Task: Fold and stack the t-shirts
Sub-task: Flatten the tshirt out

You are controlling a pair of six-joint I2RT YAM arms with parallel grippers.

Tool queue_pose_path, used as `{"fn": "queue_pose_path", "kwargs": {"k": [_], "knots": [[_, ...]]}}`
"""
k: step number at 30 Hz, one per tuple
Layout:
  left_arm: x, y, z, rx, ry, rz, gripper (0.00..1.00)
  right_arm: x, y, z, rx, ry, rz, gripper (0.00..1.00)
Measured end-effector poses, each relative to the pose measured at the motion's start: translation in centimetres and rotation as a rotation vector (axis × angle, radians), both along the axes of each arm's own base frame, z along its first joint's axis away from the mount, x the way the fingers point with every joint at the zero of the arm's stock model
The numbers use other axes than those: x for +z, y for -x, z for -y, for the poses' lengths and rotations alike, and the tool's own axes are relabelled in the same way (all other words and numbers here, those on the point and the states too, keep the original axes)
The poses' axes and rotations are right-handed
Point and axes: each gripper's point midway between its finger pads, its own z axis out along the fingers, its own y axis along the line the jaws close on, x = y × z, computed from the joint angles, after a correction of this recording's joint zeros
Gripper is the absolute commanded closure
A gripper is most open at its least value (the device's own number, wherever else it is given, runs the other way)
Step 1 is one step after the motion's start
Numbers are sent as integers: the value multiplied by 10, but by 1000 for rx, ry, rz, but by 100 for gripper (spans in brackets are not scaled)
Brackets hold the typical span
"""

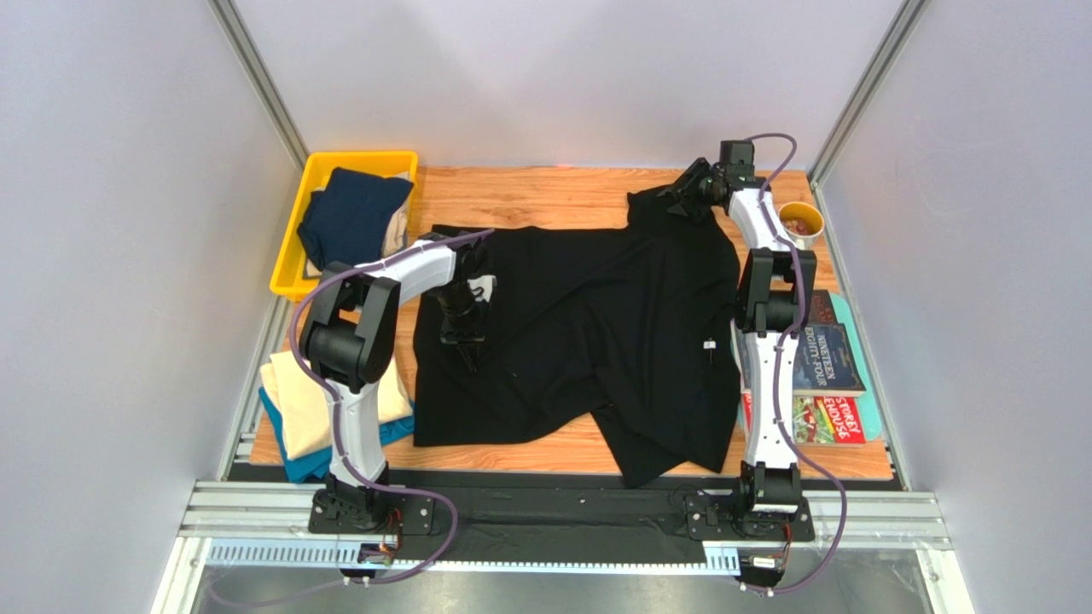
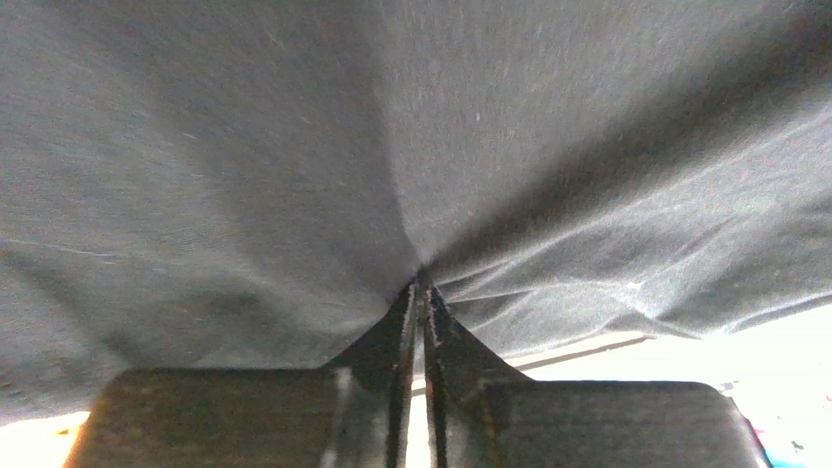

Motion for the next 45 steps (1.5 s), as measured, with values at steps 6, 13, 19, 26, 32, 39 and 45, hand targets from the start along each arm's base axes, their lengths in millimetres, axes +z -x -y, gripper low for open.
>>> {"fn": "queue_pose_path", "kwargs": {"k": [6, 13, 19, 26, 32, 39, 45], "knots": [[10, -30, 8, 0, 14, 76, 85, 11, -1, 9, -8, -32, 38, 50], [28, -70, 24, 7, 51, 179, 77, 52, 2, 66, -96, -6, 95, 46], [44, -91, 32, 8, 77, 244, 77, 63, -5, 97, -150, 13, 124, 45], [41, -87, 31, 7, 71, 229, 77, 34, -16, 77, -141, 7, 97, 45], [37, -81, 28, 8, 62, 205, 77, -2, -17, 66, -147, -13, 41, 45], [34, -77, 27, 8, 60, 192, 78, 0, -23, 70, -164, -15, 67, 46], [33, -75, 27, 8, 59, 184, 77, 0, -27, 70, -175, -35, 98, 46]]}}
